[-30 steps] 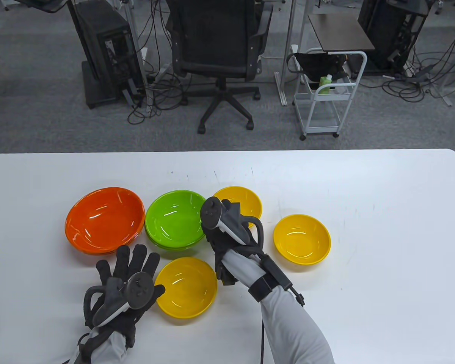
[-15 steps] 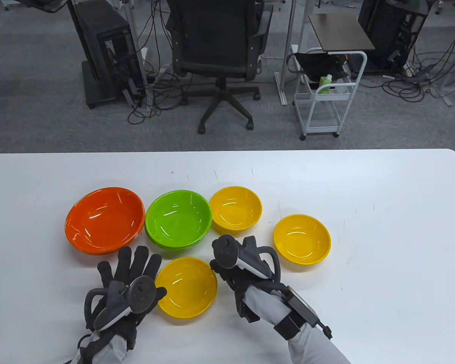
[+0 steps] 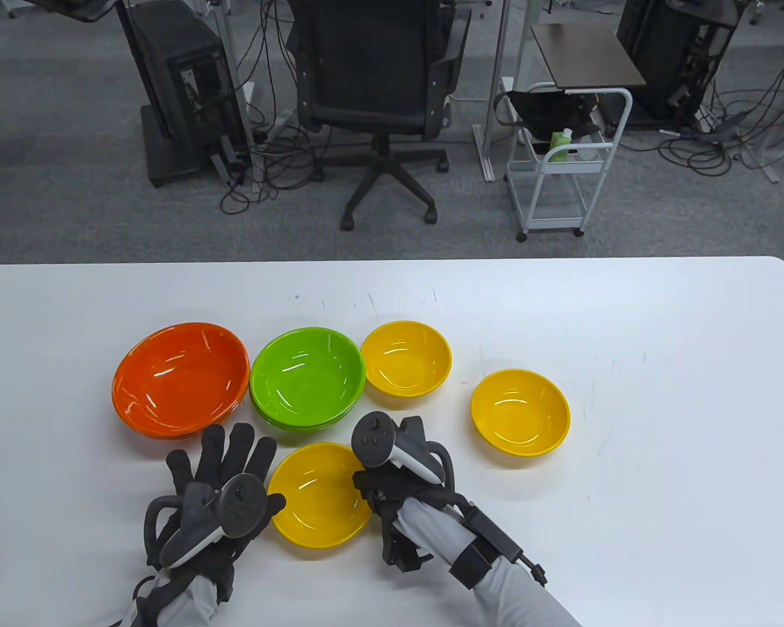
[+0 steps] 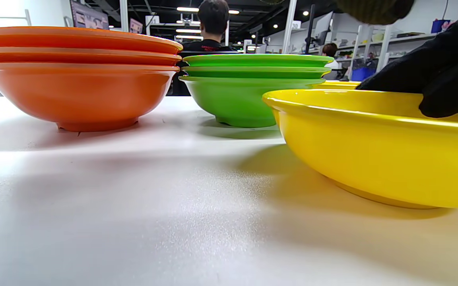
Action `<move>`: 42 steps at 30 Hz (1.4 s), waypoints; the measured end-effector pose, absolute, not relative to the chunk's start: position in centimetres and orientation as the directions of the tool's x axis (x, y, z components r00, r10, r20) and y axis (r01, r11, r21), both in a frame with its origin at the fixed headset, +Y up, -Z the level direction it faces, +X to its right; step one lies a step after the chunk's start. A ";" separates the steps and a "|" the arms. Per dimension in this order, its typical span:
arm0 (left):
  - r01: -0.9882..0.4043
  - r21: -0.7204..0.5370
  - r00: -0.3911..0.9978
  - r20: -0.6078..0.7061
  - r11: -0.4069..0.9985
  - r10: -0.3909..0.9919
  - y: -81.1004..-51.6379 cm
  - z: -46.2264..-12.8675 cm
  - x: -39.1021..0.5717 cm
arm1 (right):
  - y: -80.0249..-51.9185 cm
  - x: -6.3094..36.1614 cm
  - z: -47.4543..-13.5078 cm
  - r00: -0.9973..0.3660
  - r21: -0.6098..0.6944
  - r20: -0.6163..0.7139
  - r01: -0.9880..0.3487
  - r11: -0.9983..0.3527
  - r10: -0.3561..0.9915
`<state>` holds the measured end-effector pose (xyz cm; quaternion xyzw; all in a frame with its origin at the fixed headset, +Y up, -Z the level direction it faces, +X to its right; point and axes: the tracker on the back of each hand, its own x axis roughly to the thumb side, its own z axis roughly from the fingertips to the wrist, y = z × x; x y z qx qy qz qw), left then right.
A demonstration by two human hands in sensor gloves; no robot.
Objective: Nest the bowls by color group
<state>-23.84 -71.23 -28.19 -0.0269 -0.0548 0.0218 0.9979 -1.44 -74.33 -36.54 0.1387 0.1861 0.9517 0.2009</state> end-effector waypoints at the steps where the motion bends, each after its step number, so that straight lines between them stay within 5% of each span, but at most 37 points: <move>1: -0.044 -0.053 0.993 0.107 0.998 0.049 -71.2 -28.2 -23.9 | -74.2 -1.2 -36.5 -0.874 0.411 0.185 -0.348 -0.843 0.450; 13: -0.035 -0.070 0.994 0.104 0.997 0.043 -71.4 -28.2 -23.8 | -67.6 8.9 -34.5 -0.939 0.159 0.138 -0.294 -0.943 0.316; 19: -0.053 -0.078 0.993 0.100 0.996 0.061 -71.6 -28.4 -24.1 | -65.2 16.8 -33.1 -0.897 -0.084 -0.036 -0.436 -0.896 0.441; 25: -0.044 -0.090 0.993 0.103 0.995 0.053 -71.8 -28.4 -23.9 | -65.8 22.5 -33.6 -0.819 -0.272 -0.182 -0.490 -0.828 0.544; 35: -0.022 -0.105 0.993 0.112 0.994 0.034 -72.1 -28.5 -23.7 | -69.9 25.2 -35.6 -0.684 -0.234 -0.339 -0.603 -0.762 0.645; 42: -0.033 -0.105 0.993 0.111 0.994 0.045 -72.1 -28.6 -23.8 | -70.5 25.6 -36.0 -0.707 -0.237 -0.379 -0.549 -0.802 0.596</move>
